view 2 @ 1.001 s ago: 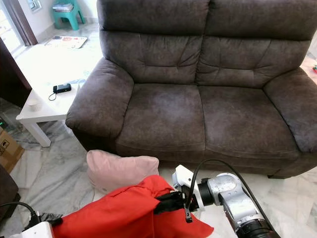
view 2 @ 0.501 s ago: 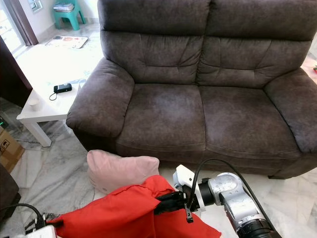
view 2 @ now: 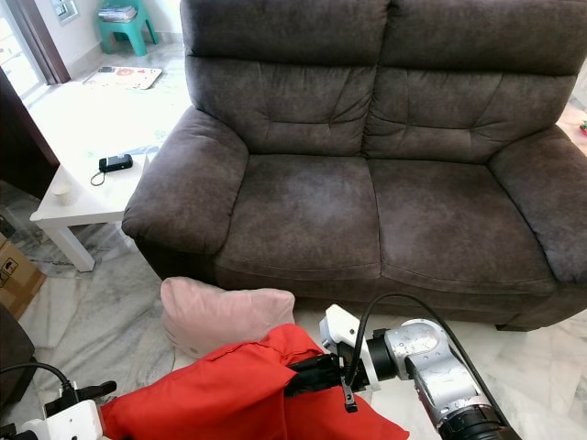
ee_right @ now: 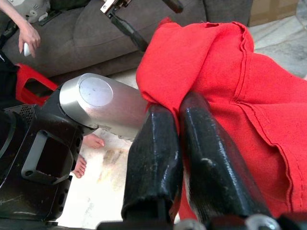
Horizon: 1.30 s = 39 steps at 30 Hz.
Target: Move the pillow to the sofa from floor
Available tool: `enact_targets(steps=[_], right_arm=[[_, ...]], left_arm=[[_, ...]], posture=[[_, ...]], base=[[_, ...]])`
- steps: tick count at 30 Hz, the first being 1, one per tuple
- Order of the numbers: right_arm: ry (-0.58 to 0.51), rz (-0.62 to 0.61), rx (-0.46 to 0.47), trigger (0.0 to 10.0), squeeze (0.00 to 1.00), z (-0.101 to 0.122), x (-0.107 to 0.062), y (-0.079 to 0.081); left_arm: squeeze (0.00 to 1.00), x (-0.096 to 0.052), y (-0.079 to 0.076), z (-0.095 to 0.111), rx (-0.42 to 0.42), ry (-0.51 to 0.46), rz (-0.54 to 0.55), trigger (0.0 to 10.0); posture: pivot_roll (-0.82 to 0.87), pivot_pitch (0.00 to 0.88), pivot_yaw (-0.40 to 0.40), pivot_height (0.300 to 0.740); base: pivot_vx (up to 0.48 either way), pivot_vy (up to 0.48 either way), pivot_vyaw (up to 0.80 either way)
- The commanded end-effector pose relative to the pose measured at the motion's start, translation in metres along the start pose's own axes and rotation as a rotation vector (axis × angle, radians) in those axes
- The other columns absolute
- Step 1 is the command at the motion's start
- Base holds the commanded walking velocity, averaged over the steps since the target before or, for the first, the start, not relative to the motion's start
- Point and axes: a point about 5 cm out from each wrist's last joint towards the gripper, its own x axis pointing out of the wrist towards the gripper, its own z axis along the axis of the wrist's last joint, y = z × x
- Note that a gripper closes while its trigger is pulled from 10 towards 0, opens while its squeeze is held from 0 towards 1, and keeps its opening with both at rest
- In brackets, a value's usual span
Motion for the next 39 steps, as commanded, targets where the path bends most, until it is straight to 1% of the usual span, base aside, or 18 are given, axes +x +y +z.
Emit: enact_targets(steps=[1, 2, 3, 6, 14, 22, 23, 24, 28, 29, 30, 32, 33, 39], right_arm=[[-0.069, 0.035, -0.079, 10.0, 0.0, 0.02, -0.001, 0.001], [-0.069, 0.035, -0.079, 10.0, 0.0, 0.02, -0.001, 0.001], [-0.069, 0.038, -0.079, 10.0, 0.0, 0.021, -0.001, 0.002], [-0.068, 0.048, -0.08, 10.0, 0.0, 0.021, -0.001, 0.002], [-0.067, 0.062, -0.086, 10.0, 0.0, 0.023, -0.001, 0.003], [-0.068, 0.063, -0.09, 10.0, 0.0, 0.024, -0.002, 0.003], [-0.069, 0.062, -0.09, 10.0, 0.0, 0.024, -0.002, 0.003], [-0.07, 0.063, -0.09, 10.0, 0.0, 0.024, -0.002, 0.004], [-0.069, 0.06, -0.09, 10.0, 0.0, 0.024, -0.003, 0.004], [-0.067, 0.056, -0.091, 10.0, 0.0, 0.025, -0.004, 0.004], [-0.067, 0.055, -0.092, 10.0, 0.0, 0.025, -0.005, 0.004], [-0.066, 0.053, -0.092, 10.0, 0.0, 0.025, -0.005, 0.003], [-0.066, 0.052, -0.093, 10.0, 0.0, 0.025, -0.005, 0.003], [-0.066, 0.047, -0.095, 10.0, 0.0, 0.026, -0.005, 0.002]], left_arm=[[1.0, 0.0, -0.006, -0.005, -0.028, 0.011, -0.021, 10.0], [1.0, 0.0, -0.006, -0.005, -0.028, 0.011, -0.021, 10.0], [0.0, 0.001, -0.006, -0.007, -0.03, 0.019, -0.02, 10.0], [0.0, 0.003, -0.008, -0.01, -0.008, 0.036, -0.035, 10.0], [0.0, 0.007, -0.01, -0.016, -0.008, 0.054, -0.029, 10.0], [0.0, 0.015, -0.012, -0.02, -0.018, 0.053, -0.018, 10.0], [0.0, 0.017, -0.013, -0.021, -0.022, 0.052, -0.016, 10.0], [0.0, 0.023, -0.013, -0.021, -0.02, 0.048, -0.001, 10.0], [0.0, 0.029, -0.011, -0.021, -0.016, 0.043, 0.027, 10.0], [0.0, 0.031, -0.01, -0.022, -0.009, 0.044, 0.036, 9.2], [0.0, 0.032, -0.01, -0.022, -0.006, 0.045, 0.038, 4.7], [0.0, 0.033, -0.01, -0.023, 0.0, 0.048, 0.044, 4.7], [0.0, 0.033, -0.01, -0.023, -0.004, 0.048, 0.045, 0.0], [0.0, 0.036, -0.012, -0.023, -0.011, 0.035, 0.041, 0.0]], posture=[[0.15, 0.059, -0.048, 0.74], [0.15, 0.059, -0.048, 0.74], [0.15, 0.059, -0.048, 0.74], [0.15, 0.059, -0.048, 0.74], [0.14, 0.057, -0.049, 0.74], [0.13, 0.052, -0.048, 0.74], [0.13, 0.049, -0.047, 0.74], [0.13, 0.046, -0.05, 0.74], [0.12, 0.043, -0.05, 0.74], [0.12, 0.04, -0.051, 0.74], [0.12, 0.04, -0.051, 0.74], [0.12, 0.039, -0.052, 0.74], [0.12, 0.038, -0.052, 0.74], [0.12, 0.041, -0.055, 0.74]], base=[[0.0, 0.0, 0.0], [0.0, 0.0, 0.0], [0.0, 0.0, 0.0], [0.0, 0.0, 0.0], [0.0, 0.0, 0.0], [0.0, 0.0, 0.0], [0.0, 0.0, 0.0], [0.0, 0.0, 0.0], [0.0, 0.0, 0.0], [0.0, 0.0, 0.0], [0.0, 0.0, 0.0], [0.0, 0.0, 0.0], [0.0, 0.0, 0.0], [0.0, 0.0, 0.0]])
